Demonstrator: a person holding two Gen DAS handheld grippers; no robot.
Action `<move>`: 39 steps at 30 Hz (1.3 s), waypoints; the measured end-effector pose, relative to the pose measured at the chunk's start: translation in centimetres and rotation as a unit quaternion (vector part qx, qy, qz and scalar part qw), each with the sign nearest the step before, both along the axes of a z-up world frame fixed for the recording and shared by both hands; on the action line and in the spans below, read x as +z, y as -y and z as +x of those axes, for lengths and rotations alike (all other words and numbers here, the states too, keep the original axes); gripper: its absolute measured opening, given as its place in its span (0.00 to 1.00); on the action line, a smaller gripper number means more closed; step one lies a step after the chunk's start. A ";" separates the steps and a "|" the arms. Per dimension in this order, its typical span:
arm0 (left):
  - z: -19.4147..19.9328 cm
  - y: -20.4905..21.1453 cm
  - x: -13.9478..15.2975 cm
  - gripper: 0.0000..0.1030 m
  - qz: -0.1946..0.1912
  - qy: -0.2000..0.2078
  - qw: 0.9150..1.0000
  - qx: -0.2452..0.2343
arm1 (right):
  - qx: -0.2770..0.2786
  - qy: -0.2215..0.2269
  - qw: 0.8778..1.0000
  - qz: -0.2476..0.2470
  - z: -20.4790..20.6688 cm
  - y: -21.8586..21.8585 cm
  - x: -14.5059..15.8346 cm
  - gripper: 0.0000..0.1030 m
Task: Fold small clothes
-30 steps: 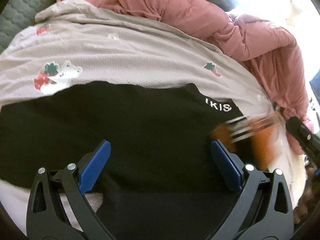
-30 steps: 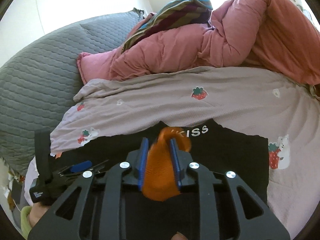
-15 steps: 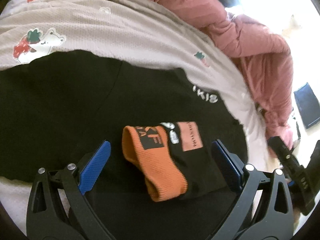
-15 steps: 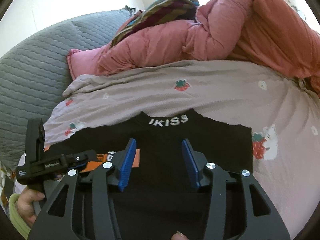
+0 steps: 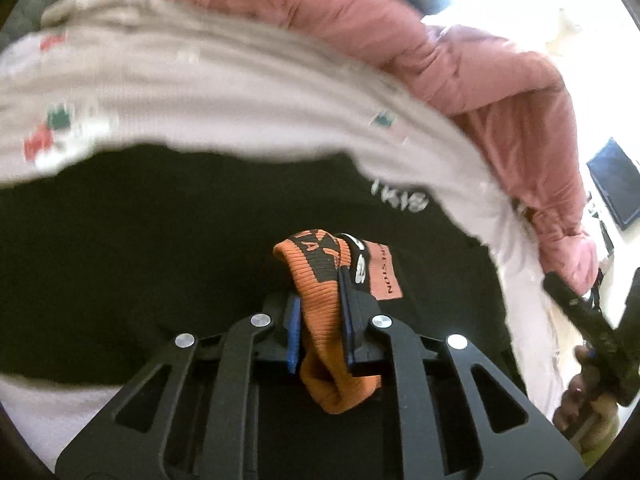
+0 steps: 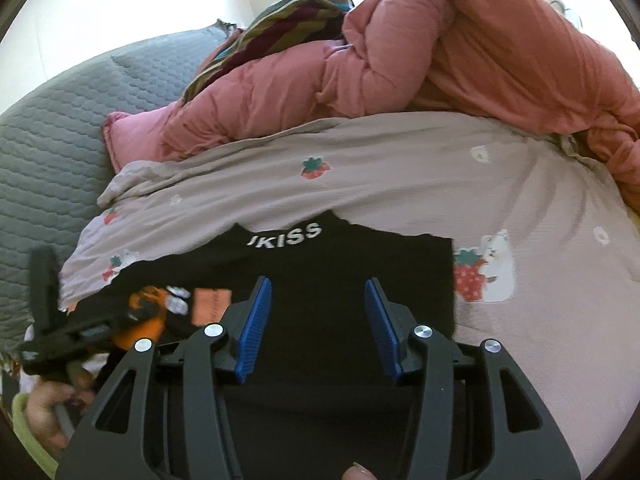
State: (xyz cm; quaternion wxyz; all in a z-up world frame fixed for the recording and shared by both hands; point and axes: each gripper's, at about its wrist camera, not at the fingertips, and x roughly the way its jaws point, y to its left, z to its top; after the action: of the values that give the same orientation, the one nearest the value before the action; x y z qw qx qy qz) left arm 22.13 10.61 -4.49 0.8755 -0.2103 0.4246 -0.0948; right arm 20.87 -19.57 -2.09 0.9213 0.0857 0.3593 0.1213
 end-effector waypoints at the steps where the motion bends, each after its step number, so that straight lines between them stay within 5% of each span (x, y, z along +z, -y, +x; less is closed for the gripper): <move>1: -0.1 -0.2 0.6 0.09 0.004 0.010 1.000 0.002 | -0.004 0.000 1.000 -0.004 0.0 0.2 -0.1 0.46; 4: -0.4 -1.1 1.5 0.09 0.022 0.025 0.999 0.018 | -0.011 -0.001 1.000 -0.014 -0.1 0.5 -0.5 0.46; 8: 0.1 -2.3 0.7 0.18 0.055 -0.010 0.998 0.033 | -0.018 -0.008 0.999 -0.026 0.0 0.6 -1.2 0.46; 11: 0.1 -3.7 0.7 0.29 0.035 -0.019 0.998 0.048 | -0.016 -0.008 0.999 -0.036 0.1 0.3 -1.4 0.46; 17: -0.4 -5.7 1.3 0.31 0.024 -0.008 0.997 0.069 | 0.011 -0.018 0.998 -0.067 0.9 -1.6 -2.6 0.46; 21: 0.2 -5.6 0.0 0.31 0.017 -0.033 0.997 0.067 | -0.052 -0.044 0.991 -0.117 2.6 -0.8 -4.4 0.67; 26: 0.8 -4.2 -1.3 0.35 0.022 -0.052 0.997 0.045 | -0.078 -0.091 0.987 -0.106 2.4 1.4 -6.7 0.67; 29: 0.9 -3.0 -2.0 0.35 0.035 -0.059 0.997 0.028 | -0.071 -0.103 0.990 -0.059 2.7 2.7 -7.6 0.67; 30: 0.8 -2.8 -2.1 0.35 0.038 -0.059 0.997 0.025 | -0.072 -0.107 0.990 -0.053 3.0 3.0 -7.9 0.64; 33: 0.7 -1.7 -1.9 0.35 0.061 -0.052 0.997 0.016 | -0.039 -0.103 0.992 -0.067 3.1 2.7 -7.9 0.14; 39: 0.8 -1.1 -1.9 0.35 0.069 -0.054 0.996 0.005 | -0.055 -0.085 0.992 -0.075 2.4 4.5 -7.3 0.12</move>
State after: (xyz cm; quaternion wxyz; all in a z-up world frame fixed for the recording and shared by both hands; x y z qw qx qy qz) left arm 22.94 11.68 -6.40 0.8641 -0.1563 0.4759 -0.0490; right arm 23.32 -24.10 -9.43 0.8963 0.0461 0.4395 0.0357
